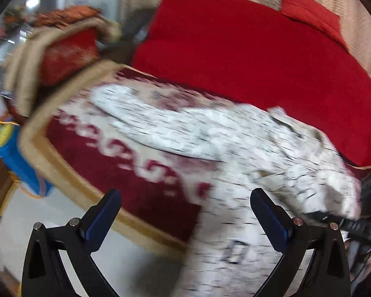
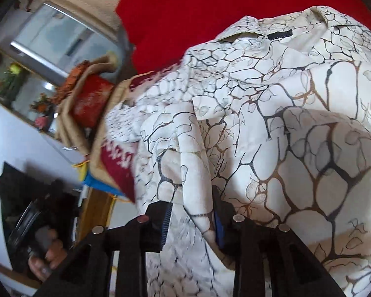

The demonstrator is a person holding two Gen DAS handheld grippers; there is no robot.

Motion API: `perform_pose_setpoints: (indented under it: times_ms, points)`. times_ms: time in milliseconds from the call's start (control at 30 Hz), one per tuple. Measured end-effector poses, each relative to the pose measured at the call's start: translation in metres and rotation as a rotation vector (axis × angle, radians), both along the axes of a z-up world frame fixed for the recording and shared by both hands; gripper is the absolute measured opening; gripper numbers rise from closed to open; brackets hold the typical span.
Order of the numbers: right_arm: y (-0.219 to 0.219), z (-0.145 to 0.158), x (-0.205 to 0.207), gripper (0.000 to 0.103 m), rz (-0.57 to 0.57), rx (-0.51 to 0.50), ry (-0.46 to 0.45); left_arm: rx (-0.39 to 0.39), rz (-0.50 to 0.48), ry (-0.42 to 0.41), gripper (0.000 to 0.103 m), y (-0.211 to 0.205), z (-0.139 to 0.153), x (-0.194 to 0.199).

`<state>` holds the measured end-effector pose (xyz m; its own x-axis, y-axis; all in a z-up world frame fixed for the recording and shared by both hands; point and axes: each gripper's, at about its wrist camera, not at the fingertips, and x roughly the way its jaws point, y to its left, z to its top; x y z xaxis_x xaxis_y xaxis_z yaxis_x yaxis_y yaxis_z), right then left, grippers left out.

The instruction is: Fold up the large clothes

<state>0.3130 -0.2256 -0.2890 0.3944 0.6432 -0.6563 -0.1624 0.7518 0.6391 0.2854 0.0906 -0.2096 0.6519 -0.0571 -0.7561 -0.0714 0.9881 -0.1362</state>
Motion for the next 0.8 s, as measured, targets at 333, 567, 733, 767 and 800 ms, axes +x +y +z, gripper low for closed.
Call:
perform_pose_setpoints:
  times_ms: [333, 567, 733, 767, 800]
  points:
    - [-0.020, -0.007, -0.031, 0.051, -0.035, 0.053, -0.025, -0.100, -0.127, 0.137, 0.103, -0.052, -0.031, 0.015]
    - [-0.029, 0.011, -0.050, 0.054, -0.041, 0.093, -0.085, -0.137, -0.166, 0.156, 0.103, -0.057, -0.026, 0.008]
    - [-0.053, 0.021, -0.070, 0.058, -0.041, 0.143, -0.109, -0.172, -0.189, 0.159, 0.103, -0.061, -0.023, 0.006]
    - [-0.060, 0.021, -0.073, 0.068, -0.043, 0.175, -0.110, -0.183, -0.196, 0.164, 0.103, -0.062, -0.024, 0.005]
    - [-0.069, 0.023, -0.078, 0.076, -0.051, 0.215, -0.123, -0.188, -0.200, 0.165, 0.103, -0.062, -0.024, 0.004]
